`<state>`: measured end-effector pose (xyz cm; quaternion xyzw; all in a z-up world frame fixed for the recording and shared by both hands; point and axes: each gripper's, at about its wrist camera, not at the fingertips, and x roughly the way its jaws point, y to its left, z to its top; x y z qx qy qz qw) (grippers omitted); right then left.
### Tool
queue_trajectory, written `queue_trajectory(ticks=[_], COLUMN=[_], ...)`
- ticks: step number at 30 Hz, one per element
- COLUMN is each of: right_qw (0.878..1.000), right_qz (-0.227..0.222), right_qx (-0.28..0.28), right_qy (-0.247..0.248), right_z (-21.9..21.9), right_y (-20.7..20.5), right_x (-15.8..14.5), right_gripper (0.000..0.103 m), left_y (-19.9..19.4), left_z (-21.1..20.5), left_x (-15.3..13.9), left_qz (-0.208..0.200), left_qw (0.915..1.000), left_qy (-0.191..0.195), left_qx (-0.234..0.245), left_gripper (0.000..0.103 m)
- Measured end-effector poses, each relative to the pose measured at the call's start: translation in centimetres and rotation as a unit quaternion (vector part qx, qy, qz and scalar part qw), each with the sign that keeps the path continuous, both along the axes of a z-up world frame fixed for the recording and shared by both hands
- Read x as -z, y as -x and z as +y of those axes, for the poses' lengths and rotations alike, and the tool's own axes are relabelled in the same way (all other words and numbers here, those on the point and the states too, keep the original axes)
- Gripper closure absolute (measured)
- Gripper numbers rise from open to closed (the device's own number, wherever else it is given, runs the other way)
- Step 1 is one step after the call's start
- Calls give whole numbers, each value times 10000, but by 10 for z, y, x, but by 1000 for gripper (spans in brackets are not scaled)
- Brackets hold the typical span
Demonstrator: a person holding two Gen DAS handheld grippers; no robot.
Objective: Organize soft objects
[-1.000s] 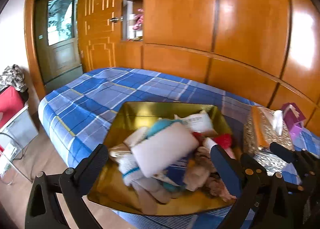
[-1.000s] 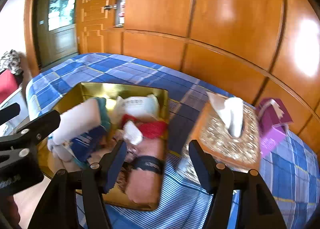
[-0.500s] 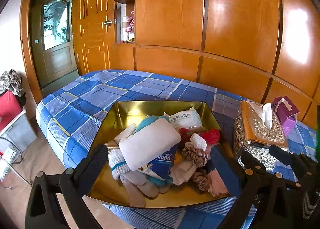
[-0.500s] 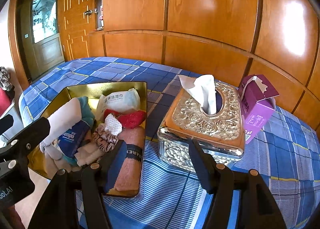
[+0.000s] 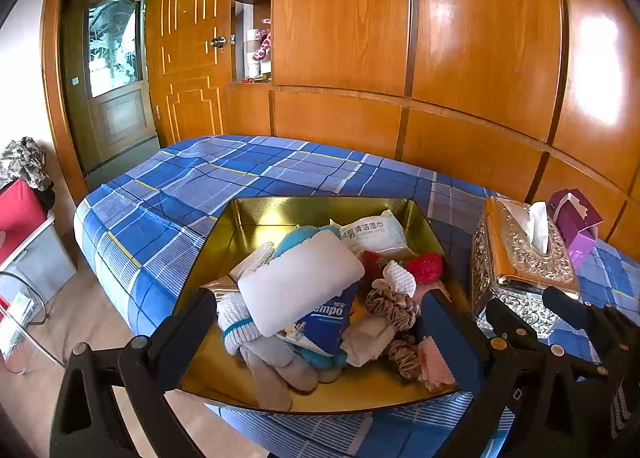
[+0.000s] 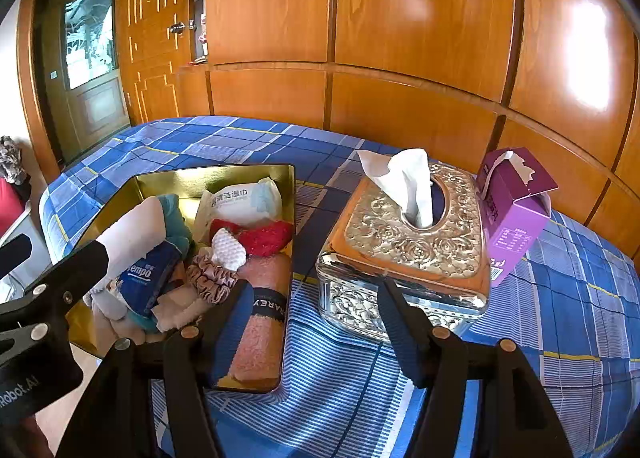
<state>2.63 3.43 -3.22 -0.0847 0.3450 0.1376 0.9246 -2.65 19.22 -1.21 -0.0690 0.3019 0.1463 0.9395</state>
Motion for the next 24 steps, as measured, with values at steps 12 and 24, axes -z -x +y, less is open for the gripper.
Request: queue_trajectory(ticks=[12,24], right_qw=[10000,10000], right_qz=[5,17], right_qx=[-26,-51], right_qy=[1,7], right_z=[1,1], right_y=[1,1], right_x=[0,1], right_gripper=[38,38], left_y=[1,1], left_z=[0,-1], left_x=[1,1], left_qz=[10,4], left_qw=[10000,10000], left_qy=[18,-7], left_qx=[-6,-30], left_gripper=[0,0])
